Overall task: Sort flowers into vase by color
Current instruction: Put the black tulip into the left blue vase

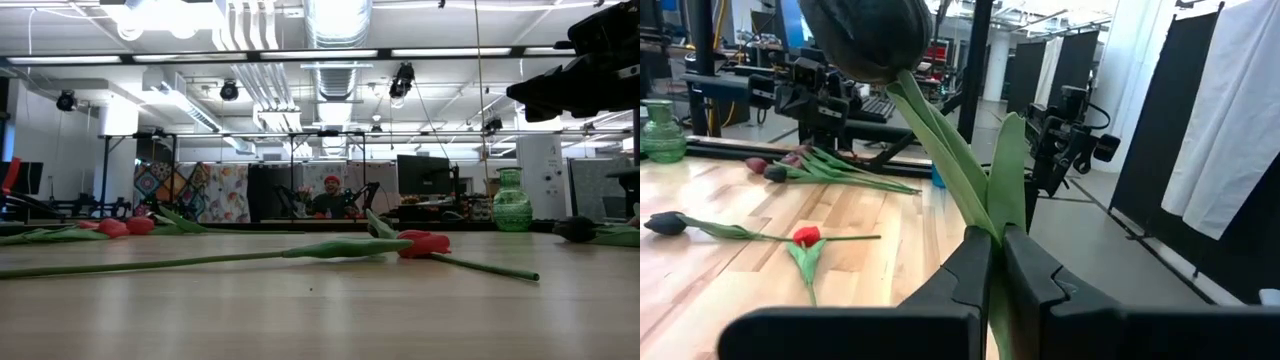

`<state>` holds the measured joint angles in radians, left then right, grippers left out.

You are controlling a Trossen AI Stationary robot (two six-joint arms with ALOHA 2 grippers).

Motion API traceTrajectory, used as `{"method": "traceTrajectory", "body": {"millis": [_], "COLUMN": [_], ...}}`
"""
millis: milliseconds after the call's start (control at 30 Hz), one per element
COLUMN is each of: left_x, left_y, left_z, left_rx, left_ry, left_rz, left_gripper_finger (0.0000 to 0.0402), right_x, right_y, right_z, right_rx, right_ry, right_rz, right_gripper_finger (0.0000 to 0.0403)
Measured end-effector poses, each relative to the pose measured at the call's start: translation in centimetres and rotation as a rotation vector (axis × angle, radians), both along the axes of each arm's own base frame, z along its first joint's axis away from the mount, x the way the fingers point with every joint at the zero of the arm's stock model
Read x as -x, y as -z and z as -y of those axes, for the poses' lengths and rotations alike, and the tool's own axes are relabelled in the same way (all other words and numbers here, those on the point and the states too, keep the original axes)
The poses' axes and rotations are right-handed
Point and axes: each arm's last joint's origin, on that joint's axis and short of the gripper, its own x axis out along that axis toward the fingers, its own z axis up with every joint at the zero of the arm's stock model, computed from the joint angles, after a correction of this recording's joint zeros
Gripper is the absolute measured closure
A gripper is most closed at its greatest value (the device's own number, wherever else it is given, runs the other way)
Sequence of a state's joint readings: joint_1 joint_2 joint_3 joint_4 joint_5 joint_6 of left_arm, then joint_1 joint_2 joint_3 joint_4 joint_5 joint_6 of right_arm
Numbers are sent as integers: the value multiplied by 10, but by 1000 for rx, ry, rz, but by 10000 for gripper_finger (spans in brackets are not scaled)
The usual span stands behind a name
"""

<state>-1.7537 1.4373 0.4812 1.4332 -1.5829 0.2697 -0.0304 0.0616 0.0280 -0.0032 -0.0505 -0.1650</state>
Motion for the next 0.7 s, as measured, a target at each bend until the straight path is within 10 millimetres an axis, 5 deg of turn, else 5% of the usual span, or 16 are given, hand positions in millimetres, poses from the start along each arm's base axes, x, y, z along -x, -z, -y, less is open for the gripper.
{"method": "traceTrajectory", "body": {"millis": [700], "left_x": [-9], "left_y": [15], "left_z": [-25], "left_rx": [-87], "left_ry": [31], "left_rz": [40], "left_gripper_finger": [401], "right_x": [0], "right_y": [0], "right_z": [0], "right_rx": [1], "right_ry": [0], "right_rz": [0], "right_gripper_finger": [385]}}
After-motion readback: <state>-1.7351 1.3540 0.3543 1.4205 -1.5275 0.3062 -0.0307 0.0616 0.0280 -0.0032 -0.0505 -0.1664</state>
